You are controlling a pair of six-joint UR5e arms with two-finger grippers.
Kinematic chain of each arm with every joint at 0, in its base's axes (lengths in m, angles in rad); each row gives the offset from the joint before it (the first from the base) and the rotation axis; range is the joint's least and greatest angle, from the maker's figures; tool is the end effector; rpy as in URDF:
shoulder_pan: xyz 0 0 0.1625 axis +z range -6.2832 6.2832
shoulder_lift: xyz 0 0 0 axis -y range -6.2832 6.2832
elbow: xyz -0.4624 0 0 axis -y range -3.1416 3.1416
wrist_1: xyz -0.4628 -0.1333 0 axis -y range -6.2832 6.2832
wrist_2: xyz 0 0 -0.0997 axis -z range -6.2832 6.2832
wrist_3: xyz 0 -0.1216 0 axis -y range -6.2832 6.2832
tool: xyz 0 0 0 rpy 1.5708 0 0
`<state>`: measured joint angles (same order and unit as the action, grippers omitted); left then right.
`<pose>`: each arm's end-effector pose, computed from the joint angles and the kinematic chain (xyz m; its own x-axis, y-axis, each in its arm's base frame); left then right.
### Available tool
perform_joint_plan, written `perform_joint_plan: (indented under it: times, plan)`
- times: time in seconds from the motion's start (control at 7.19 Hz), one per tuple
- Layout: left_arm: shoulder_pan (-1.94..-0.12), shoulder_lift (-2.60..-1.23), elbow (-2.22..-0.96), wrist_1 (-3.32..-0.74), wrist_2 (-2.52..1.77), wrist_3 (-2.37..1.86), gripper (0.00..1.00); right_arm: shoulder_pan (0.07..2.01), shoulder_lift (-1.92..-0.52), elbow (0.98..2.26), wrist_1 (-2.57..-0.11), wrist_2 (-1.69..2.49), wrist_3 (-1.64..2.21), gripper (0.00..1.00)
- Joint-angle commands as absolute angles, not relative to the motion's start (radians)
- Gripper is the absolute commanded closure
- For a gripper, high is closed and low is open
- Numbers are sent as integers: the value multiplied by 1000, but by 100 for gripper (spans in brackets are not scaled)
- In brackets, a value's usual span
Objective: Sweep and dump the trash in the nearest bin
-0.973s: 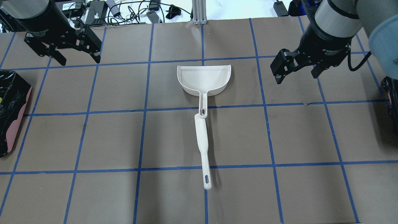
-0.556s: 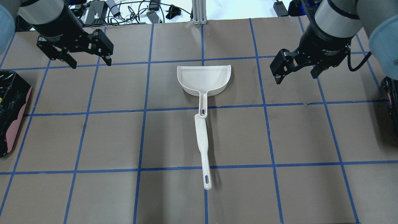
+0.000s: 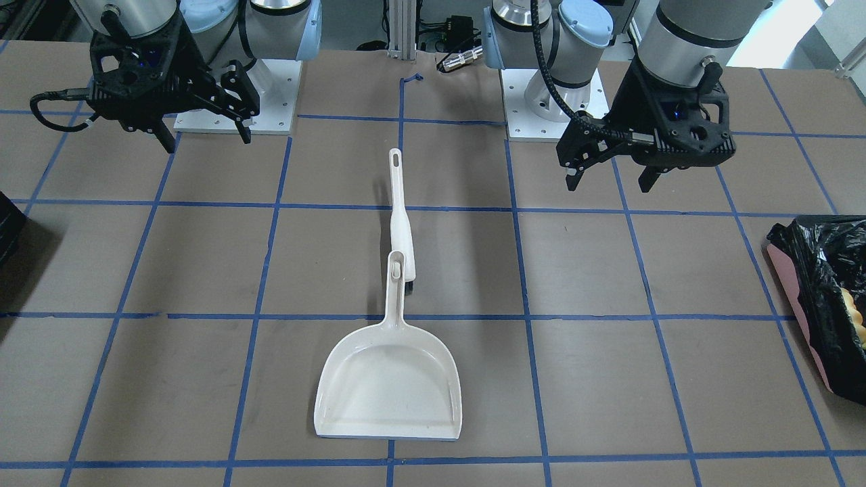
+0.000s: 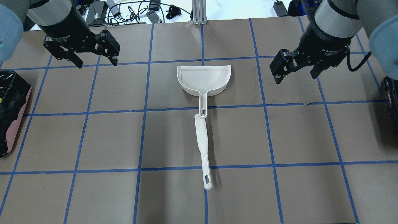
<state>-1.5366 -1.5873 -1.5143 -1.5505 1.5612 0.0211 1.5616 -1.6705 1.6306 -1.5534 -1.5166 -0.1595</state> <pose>-0.1147 -0.5812 0.5280 -0.9999 -0.0126 0.0083 -0.0130 0.9981 -0.0604 0.1351 -0.5201 0.5219 -0.9873 -0.1509 -0.0499 -0.1495 0.9883 -0.0308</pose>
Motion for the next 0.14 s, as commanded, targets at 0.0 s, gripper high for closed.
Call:
perform_joint_plan:
  times: [0.0]
  plan:
    - [-1537,-1589,-1516,-1551,1556,23,0,1562,-1671,1631,-1552,-1519,-160,0]
